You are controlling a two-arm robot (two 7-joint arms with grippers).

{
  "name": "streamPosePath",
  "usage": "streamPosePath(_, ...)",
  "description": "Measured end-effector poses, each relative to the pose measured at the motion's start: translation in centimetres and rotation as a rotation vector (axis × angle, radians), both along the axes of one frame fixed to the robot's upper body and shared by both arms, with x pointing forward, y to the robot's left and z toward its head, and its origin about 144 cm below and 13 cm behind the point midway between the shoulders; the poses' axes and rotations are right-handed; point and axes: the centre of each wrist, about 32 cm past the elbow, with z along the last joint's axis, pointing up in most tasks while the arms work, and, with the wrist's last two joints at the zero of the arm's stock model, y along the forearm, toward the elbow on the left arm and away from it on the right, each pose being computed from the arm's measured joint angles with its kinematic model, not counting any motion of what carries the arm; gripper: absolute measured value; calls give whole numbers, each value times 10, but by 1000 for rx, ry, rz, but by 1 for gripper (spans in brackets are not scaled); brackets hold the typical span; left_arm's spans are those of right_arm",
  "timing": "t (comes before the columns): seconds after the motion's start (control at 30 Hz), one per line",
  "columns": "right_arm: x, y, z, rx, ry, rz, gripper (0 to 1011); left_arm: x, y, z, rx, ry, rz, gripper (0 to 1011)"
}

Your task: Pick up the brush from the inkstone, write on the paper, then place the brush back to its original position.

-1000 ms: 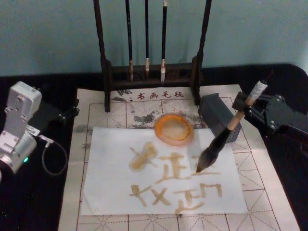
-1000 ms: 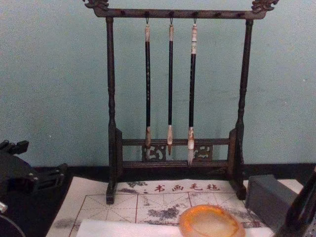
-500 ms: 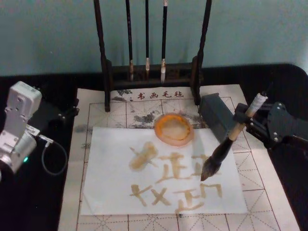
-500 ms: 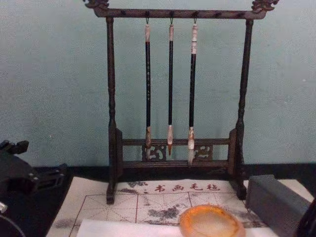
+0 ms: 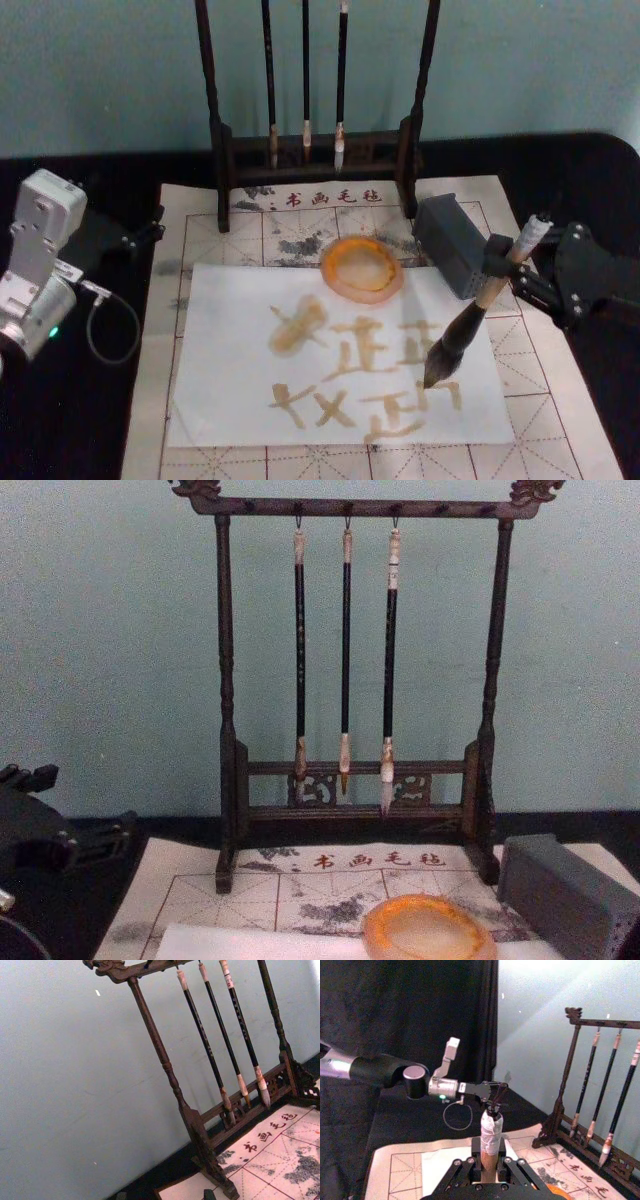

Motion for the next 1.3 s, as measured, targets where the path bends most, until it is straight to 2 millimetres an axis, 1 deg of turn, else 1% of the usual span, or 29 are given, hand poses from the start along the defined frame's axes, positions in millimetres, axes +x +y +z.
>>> streamPosePath(0.47,1,2,0,-33,-12,50,183,0,0,0,0,0,0,1001)
streamPosePath(1.3,3,8,-3,-46,-2,72,183,0,0,0,0,0,0,1001)
